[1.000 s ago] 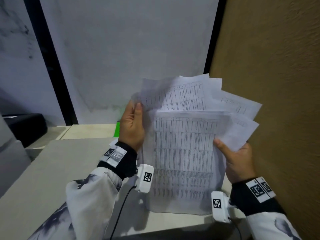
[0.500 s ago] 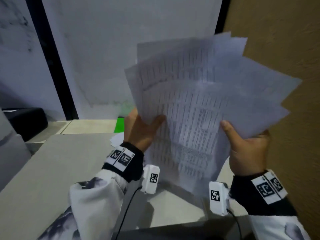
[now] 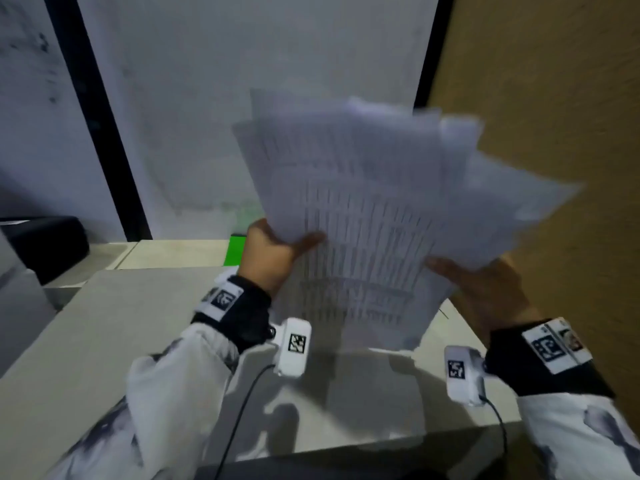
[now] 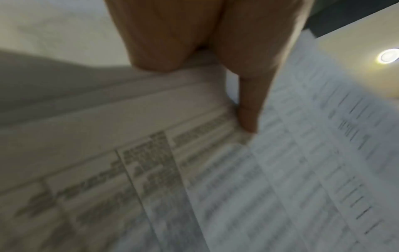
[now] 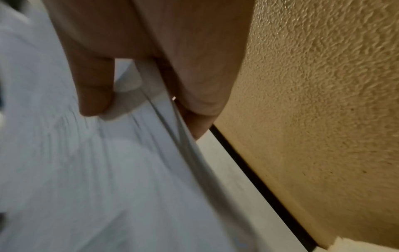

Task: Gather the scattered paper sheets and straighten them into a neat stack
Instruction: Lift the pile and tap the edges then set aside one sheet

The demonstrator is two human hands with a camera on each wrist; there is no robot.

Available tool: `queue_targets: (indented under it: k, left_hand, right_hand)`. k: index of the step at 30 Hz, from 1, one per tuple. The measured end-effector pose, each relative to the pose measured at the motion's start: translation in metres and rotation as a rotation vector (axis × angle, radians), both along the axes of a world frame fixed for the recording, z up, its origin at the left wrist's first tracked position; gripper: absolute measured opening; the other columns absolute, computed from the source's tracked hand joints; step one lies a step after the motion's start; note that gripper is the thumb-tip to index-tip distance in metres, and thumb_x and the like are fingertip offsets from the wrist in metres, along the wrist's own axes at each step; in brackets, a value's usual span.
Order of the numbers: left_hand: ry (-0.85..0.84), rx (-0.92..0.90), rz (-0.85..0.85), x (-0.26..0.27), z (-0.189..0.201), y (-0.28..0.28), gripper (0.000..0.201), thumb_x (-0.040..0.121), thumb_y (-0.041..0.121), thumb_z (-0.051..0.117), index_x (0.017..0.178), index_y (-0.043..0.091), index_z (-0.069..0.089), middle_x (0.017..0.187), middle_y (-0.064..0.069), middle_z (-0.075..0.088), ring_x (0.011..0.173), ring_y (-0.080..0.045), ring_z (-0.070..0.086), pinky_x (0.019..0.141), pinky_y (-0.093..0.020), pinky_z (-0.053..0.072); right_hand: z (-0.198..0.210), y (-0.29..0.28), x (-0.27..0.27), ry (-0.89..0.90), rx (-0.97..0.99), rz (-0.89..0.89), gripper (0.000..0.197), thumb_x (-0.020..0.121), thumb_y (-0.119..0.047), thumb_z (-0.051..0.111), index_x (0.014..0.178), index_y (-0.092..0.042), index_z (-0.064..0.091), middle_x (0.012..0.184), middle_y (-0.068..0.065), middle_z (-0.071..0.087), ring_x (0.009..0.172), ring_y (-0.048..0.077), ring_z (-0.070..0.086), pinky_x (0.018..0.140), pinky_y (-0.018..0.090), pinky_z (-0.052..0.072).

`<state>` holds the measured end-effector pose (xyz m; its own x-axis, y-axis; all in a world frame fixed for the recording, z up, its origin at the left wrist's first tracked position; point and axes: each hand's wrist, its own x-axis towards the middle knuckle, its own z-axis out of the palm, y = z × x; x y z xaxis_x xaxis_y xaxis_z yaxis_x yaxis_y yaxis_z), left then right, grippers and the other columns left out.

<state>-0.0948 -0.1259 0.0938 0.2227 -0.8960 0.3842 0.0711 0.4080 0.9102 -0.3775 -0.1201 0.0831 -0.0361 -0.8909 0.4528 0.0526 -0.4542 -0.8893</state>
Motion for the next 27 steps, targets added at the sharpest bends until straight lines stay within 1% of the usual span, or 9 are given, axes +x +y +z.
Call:
queue_targets:
  k: [3, 6, 8, 9, 11, 14, 17, 20, 27]
  left_hand:
    - [0.012, 0.013, -0.163, 0.012, 0.018, -0.008, 0.037, 0.073, -0.001, 0.079, 0.108, 0.004, 0.068, 0.103, -0.006, 0.076, 0.095, -0.020, 0.074, 0.085, -0.033, 0.060]
    - [0.108, 0.071, -0.256, 0.016, 0.017, -0.009, 0.038, 0.075, -0.002, 0.074, 0.112, -0.001, 0.064, 0.103, -0.014, 0.072, 0.092, -0.024, 0.072, 0.085, -0.035, 0.060]
    - [0.141, 0.112, -0.254, 0.020, 0.008, -0.009, 0.038, 0.080, -0.006, 0.070, 0.117, -0.002, 0.061, 0.102, -0.012, 0.073, 0.092, -0.023, 0.073, 0.084, -0.034, 0.061]
    - [0.129, 0.122, -0.237, 0.022, 0.001, -0.009, 0.040, 0.078, -0.004, 0.072, 0.116, 0.000, 0.061, 0.099, -0.009, 0.074, 0.092, -0.021, 0.073, 0.082, -0.032, 0.060]
    - [0.067, 0.127, -0.205, 0.026, -0.006, -0.009, 0.044, 0.073, 0.006, 0.078, 0.115, 0.004, 0.065, 0.099, -0.006, 0.077, 0.094, -0.022, 0.073, 0.082, -0.031, 0.058]
    - [-0.067, 0.120, -0.233, 0.026, -0.005, -0.008, 0.047, 0.074, 0.009, 0.081, 0.118, 0.003, 0.066, 0.111, -0.012, 0.075, 0.104, -0.026, 0.072, 0.091, -0.038, 0.057]
    - [-0.272, 0.099, -0.186, 0.018, -0.003, -0.006, 0.037, 0.077, 0.002, 0.081, 0.107, 0.020, 0.068, 0.111, -0.007, 0.074, 0.102, -0.020, 0.072, 0.094, -0.039, 0.057]
    - [-0.349, -0.025, -0.015, 0.014, 0.003, -0.004, 0.043, 0.076, 0.005, 0.083, 0.113, 0.016, 0.065, 0.113, 0.000, 0.071, 0.100, -0.011, 0.071, 0.093, -0.029, 0.056]
    - [-0.474, -0.211, 0.216, -0.017, -0.016, 0.000, 0.039, 0.081, 0.015, 0.077, 0.118, 0.004, 0.068, 0.110, -0.004, 0.073, 0.097, -0.009, 0.070, 0.089, -0.022, 0.054]
  right_hand:
    - [0.013, -0.002, -0.007, -0.170, 0.038, 0.083, 0.047, 0.082, -0.001, 0.066, 0.128, 0.001, 0.063, 0.125, 0.010, 0.073, 0.112, 0.023, 0.071, 0.093, 0.031, 0.058]
    - [-0.004, 0.007, -0.005, -0.082, 0.219, 0.185, 0.021, 0.083, -0.001, 0.071, 0.100, -0.010, 0.080, 0.107, 0.008, 0.079, 0.096, 0.021, 0.077, 0.081, 0.030, 0.062]
    - [-0.021, 0.016, -0.004, 0.101, 0.316, 0.235, 0.040, 0.054, -0.031, 0.099, 0.087, -0.016, 0.083, 0.102, 0.004, 0.081, 0.093, 0.017, 0.078, 0.077, 0.026, 0.062]
    - [-0.029, 0.020, -0.004, 0.169, 0.369, 0.238, 0.057, 0.036, -0.046, 0.102, 0.083, -0.018, 0.084, 0.100, 0.002, 0.081, 0.093, 0.015, 0.078, 0.077, 0.026, 0.062]
    - [-0.038, 0.024, -0.002, 0.182, 0.403, 0.218, 0.073, 0.028, -0.058, 0.100, 0.088, -0.018, 0.085, 0.104, 0.002, 0.080, 0.100, 0.020, 0.077, 0.089, 0.036, 0.060]
    - [-0.038, 0.021, 0.001, 0.134, 0.376, 0.100, 0.073, 0.053, -0.049, 0.097, 0.113, -0.012, 0.077, 0.117, 0.001, 0.077, 0.111, 0.022, 0.073, 0.107, 0.047, 0.050]
    - [-0.031, 0.022, 0.014, 0.155, 0.190, 0.041, 0.036, 0.088, -0.009, 0.073, 0.124, -0.012, 0.069, 0.117, -0.009, 0.077, 0.113, 0.009, 0.070, 0.108, 0.035, 0.051]
    - [-0.028, 0.024, 0.022, 0.113, 0.087, 0.030, 0.034, 0.093, -0.001, 0.066, 0.121, -0.020, 0.067, 0.117, -0.015, 0.076, 0.116, 0.008, 0.068, 0.101, 0.021, 0.052]
    - [-0.029, 0.025, 0.037, 0.160, 0.028, -0.085, 0.028, 0.100, -0.011, 0.060, 0.117, -0.032, 0.067, 0.112, -0.027, 0.074, 0.114, -0.002, 0.067, 0.095, 0.014, 0.052]
